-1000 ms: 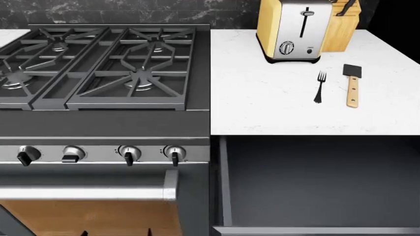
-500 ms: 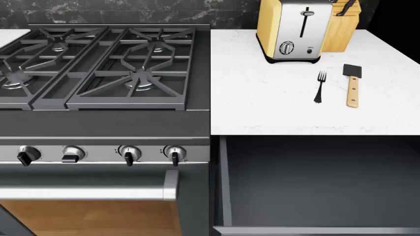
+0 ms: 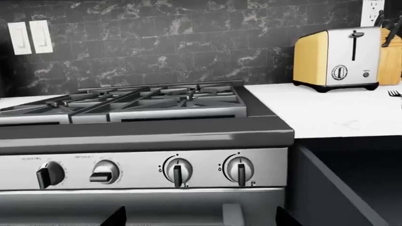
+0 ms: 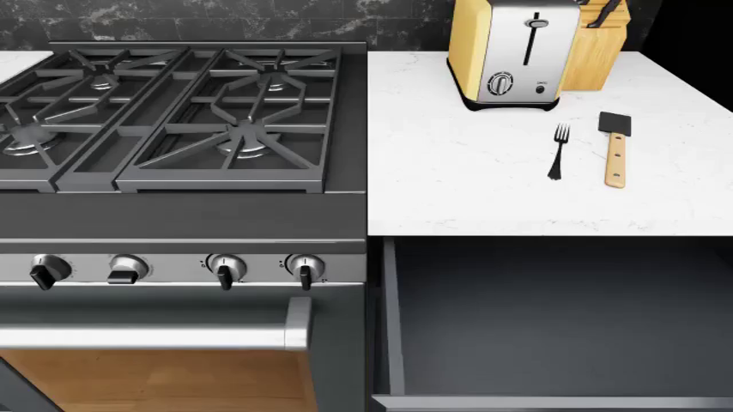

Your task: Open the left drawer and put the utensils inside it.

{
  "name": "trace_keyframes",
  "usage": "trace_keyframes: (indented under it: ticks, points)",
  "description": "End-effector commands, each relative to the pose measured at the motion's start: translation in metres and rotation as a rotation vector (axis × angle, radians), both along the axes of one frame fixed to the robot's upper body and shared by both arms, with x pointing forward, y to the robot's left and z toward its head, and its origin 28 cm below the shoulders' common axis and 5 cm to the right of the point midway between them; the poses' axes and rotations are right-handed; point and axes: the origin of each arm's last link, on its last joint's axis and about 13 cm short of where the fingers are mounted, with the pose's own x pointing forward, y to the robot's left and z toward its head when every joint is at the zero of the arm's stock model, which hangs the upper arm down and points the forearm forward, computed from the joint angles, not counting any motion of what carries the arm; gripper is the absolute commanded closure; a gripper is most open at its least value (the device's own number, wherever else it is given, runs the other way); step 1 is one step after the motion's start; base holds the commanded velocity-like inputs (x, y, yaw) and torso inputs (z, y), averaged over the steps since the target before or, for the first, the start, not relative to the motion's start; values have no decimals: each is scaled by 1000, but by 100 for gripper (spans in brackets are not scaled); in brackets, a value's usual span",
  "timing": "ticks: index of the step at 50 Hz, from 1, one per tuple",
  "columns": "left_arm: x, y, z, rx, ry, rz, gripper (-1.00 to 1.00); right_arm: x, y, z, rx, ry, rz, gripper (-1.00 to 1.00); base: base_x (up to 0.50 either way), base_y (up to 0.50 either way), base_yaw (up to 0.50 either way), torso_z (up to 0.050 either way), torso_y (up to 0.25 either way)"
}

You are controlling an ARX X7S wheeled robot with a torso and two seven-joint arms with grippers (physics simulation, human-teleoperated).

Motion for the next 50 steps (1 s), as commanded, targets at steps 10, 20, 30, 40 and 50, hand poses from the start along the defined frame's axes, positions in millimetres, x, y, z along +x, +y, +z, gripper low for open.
trace_keyframes:
  ticks: [10,20,30,40,50]
  points:
    - [54,12,-18,-38,38,22,-100,19,12,37,-149,-96,-60,-100,0,0,0,0,1]
    - [81,16,-21,-33,52,24,-100,22,11,32,-207,-134,-134,-100,0,0,0,0,0]
    - [101,21,-22,-23,59,42,-100,15,10,30,-236,-164,-195,-100,0,0,0,0,0]
    - [112,25,-21,-20,57,53,-100,21,7,36,-290,-188,-306,-100,0,0,0,0,0]
    - [130,25,-27,-22,73,40,-100,30,7,42,-302,-192,-325,-100,0,0,0,0,0]
